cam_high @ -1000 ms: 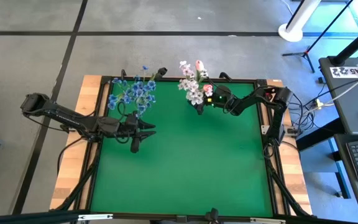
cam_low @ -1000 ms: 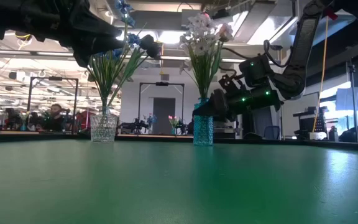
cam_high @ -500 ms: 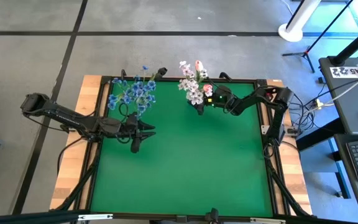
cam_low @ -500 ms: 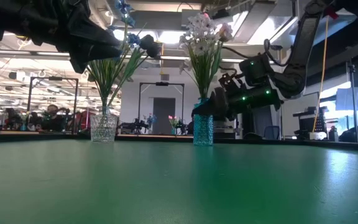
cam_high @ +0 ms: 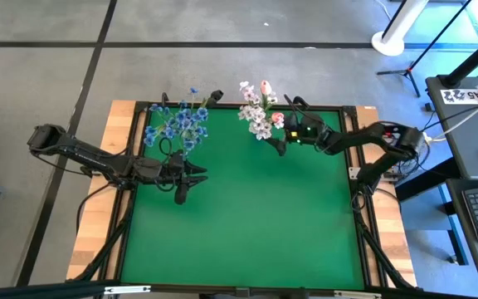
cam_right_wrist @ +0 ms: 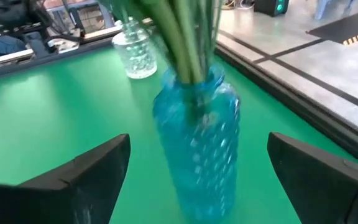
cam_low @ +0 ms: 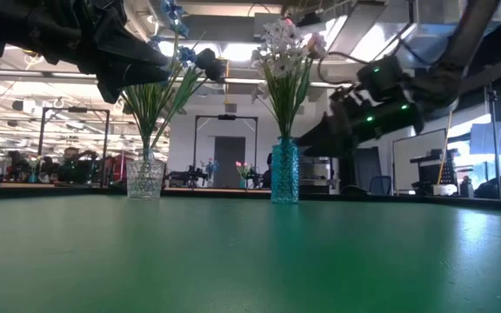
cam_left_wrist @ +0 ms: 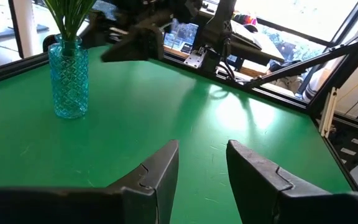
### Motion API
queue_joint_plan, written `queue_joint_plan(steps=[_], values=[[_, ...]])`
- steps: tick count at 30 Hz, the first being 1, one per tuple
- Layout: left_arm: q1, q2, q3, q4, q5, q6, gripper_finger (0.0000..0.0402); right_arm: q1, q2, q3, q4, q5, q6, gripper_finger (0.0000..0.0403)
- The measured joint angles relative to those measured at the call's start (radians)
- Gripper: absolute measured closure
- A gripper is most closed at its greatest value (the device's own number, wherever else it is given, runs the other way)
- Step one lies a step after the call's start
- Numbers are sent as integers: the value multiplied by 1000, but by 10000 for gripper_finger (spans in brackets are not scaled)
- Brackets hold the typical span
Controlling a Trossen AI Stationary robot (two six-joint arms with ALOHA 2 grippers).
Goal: Sort flowers into vase by color
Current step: Return to Home Position
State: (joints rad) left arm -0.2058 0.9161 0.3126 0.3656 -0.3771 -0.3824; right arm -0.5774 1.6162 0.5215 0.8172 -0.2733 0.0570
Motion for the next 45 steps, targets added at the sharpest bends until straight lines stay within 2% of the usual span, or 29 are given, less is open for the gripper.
queue_joint_plan(steps=[8,15,19,22,25,30,32,35,38,41,45], values=[[1,0,0,0,-1,0,271,1,-265,-140,-68,24,2,27],[1,0,0,-30,-39,0,271,1,-574,-174,-340,24,18,53],[1,-16,0,-24,-50,45,271,2,-757,-174,-459,-9,12,107],[7,-20,1,-20,-73,91,280,2,-873,-174,-511,-47,17,168],[26,-25,0,8,-62,129,307,25,-969,-174,-564,-77,42,239],[84,-8,0,57,47,147,384,145,-1080,-236,-540,-54,40,365],[104,1,0,61,79,149,395,216,-1102,-284,-476,-6,18,393],[127,-1,0,75,91,165,398,321,-1131,-340,-422,69,-37,383],[145,-37,0,46,90,201,400,419,-1203,-352,-439,141,-59,377],[145,-155,0,-46,63,219,400,505,-1280,-351,-505,199,-71,383],[145,-354,0,-199,33,230,401,591,-1421,-320,-703,291,-118,399]])
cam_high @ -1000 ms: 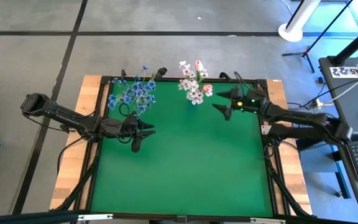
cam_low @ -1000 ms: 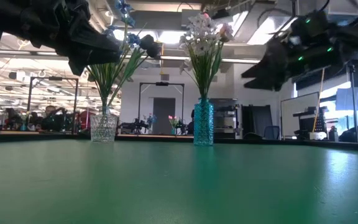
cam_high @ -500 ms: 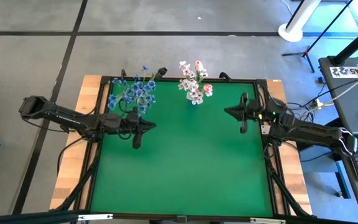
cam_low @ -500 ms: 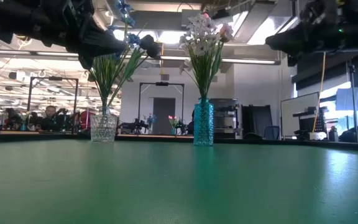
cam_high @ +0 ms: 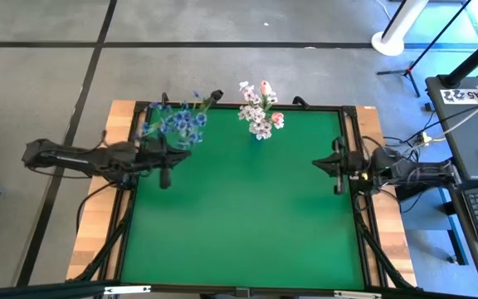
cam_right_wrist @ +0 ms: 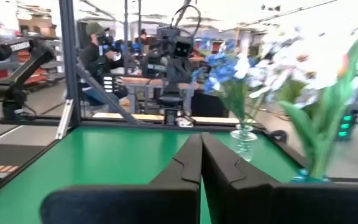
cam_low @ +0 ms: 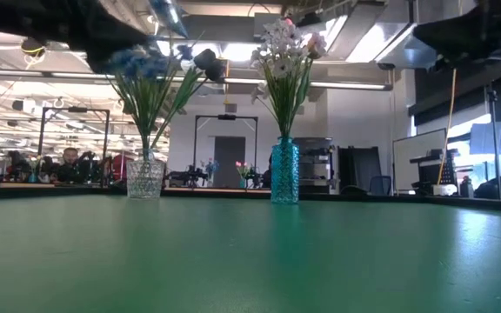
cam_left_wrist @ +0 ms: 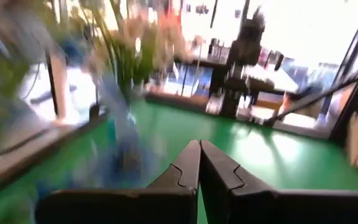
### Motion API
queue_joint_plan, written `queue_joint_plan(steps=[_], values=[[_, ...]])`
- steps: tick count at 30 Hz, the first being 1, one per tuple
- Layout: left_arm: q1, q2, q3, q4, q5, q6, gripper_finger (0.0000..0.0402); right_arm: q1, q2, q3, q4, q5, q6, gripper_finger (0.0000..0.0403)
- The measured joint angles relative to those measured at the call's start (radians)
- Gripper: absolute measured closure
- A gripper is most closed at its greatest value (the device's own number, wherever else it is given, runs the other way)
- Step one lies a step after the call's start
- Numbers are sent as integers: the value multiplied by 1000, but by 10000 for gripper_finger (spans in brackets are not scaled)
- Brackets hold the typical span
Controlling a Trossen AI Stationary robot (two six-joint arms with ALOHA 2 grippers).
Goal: Sort flowers into vase by color
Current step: Return to Home Position
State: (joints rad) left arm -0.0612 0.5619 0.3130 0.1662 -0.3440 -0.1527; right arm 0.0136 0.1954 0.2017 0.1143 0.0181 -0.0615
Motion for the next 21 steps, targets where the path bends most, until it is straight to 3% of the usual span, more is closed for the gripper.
queue_joint_plan(steps=[3,6,13,21], values=[[0,-129,-11,-25,26,10,401,47,-110,10,-102,71,-22,396],[-1,-198,-66,-1,62,36,401,78,-196,9,-166,77,-59,396],[1,-292,-307,213,52,26,401,98,-188,-44,-178,28,-93,398],[13,-301,-306,135,96,25,401,98,-192,-183,-68,-3,-95,398]])
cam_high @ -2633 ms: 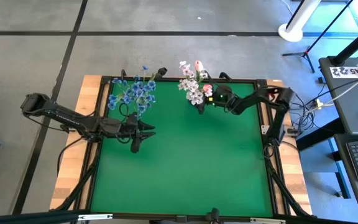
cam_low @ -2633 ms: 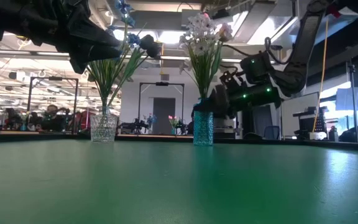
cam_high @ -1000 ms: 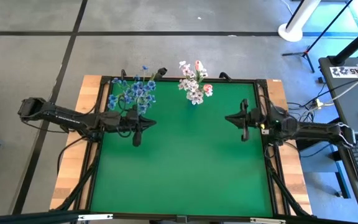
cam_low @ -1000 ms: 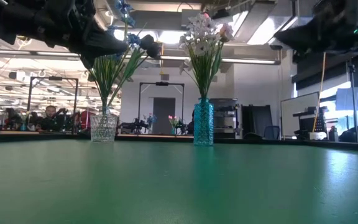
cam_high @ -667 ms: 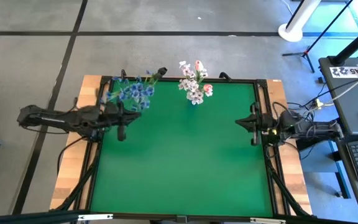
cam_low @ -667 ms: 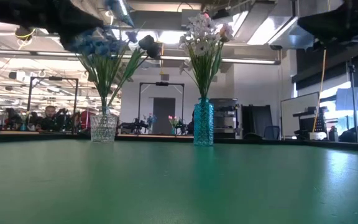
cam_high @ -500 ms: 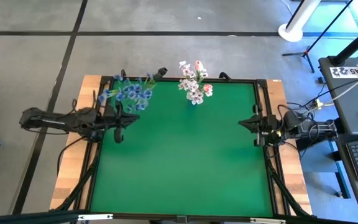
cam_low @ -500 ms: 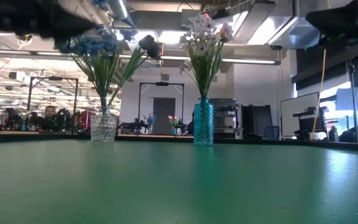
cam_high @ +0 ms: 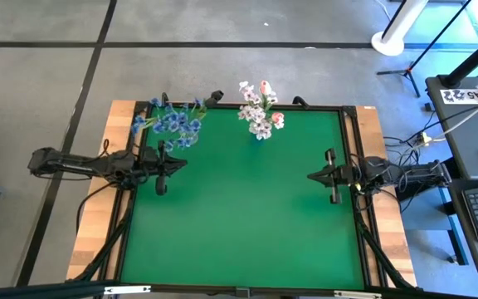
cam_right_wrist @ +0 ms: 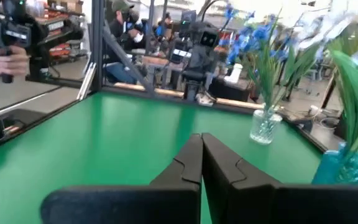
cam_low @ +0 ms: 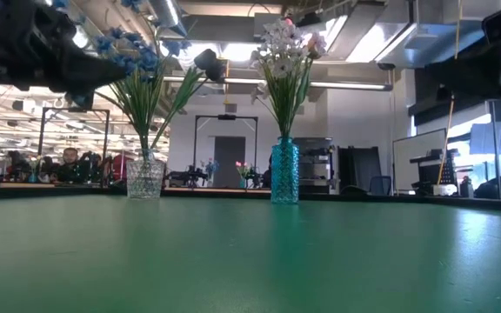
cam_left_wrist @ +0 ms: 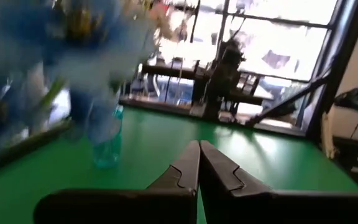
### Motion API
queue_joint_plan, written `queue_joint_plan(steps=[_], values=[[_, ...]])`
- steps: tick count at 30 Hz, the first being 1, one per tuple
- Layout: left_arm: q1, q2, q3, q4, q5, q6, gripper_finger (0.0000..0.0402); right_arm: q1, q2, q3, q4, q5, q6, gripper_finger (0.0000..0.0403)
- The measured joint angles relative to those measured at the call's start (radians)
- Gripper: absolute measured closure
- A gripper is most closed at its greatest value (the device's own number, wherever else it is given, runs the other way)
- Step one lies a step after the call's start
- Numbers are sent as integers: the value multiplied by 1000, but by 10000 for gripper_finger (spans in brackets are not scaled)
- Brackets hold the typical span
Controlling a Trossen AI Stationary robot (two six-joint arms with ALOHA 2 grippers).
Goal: Sort flowers into vase by color
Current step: Return to Home Position
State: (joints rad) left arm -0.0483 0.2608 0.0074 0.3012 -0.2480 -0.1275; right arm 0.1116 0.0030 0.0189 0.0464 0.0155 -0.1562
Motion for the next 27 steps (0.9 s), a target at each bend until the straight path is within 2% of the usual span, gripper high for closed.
queue_joint_plan(steps=[5,16,19,23,27], values=[[26,1,0,-90,50,-48,401,-1,11,-6,-14,25,14,398],[21,1,0,-111,240,-77,401,-1,8,-8,-19,16,17,397],[-29,1,8,-117,216,-73,401,-1,9,-8,-21,17,17,397],[-110,1,49,-119,100,34,401,-1,9,-9,-23,17,19,397],[-170,0,107,-157,77,82,402,-1,9,-10,-24,19,20,397]])
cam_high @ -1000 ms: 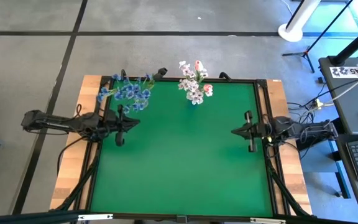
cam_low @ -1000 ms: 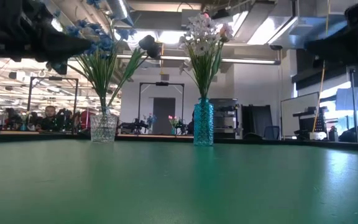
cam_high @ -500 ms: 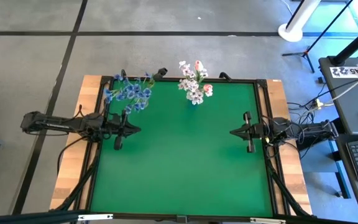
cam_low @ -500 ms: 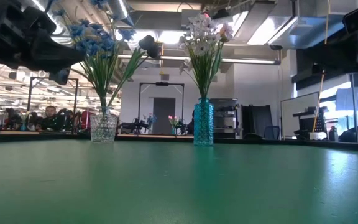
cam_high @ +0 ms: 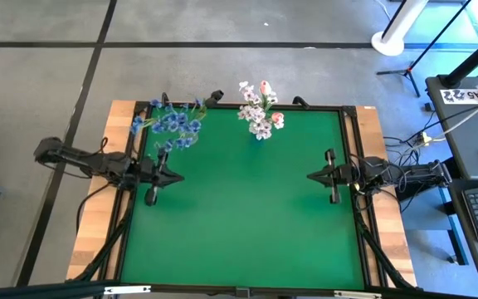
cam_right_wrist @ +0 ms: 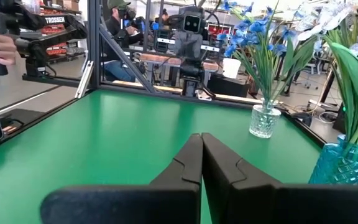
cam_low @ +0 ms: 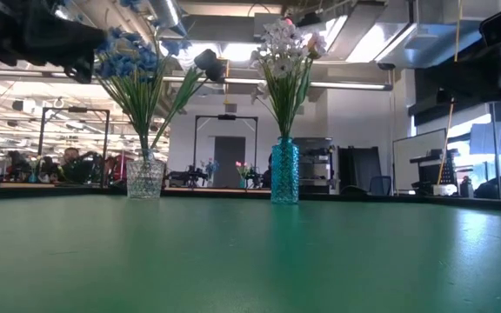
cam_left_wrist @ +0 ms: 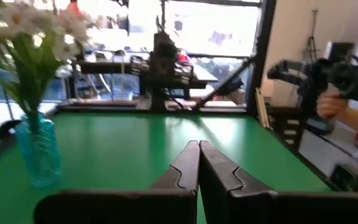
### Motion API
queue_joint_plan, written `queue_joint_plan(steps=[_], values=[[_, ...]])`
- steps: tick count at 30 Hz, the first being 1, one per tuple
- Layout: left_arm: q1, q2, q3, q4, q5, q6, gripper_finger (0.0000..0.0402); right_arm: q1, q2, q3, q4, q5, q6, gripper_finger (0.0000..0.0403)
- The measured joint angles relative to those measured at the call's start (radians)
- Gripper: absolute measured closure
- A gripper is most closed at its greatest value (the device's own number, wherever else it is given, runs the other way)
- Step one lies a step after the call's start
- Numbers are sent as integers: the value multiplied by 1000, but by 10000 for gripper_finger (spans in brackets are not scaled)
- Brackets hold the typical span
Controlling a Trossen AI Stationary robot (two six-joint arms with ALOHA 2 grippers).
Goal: Sort flowers into vase by color
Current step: Return to Home Position
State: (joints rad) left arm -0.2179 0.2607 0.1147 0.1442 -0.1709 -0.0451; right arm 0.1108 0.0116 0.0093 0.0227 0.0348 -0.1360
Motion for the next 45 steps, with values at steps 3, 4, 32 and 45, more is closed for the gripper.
queue_joint_plan(steps=[3,4,32,45], values=[[-35,1,4,-62,-2,-28,402,0,0,0,0,11,0,398],[-45,1,4,-81,-3,-42,402,0,0,0,0,12,0,397],[-125,91,-107,-9,-300,-2,401,0,0,-2,8,63,0,398],[-125,97,-107,30,-453,-29,401,0,0,-2,8,62,8,398]])
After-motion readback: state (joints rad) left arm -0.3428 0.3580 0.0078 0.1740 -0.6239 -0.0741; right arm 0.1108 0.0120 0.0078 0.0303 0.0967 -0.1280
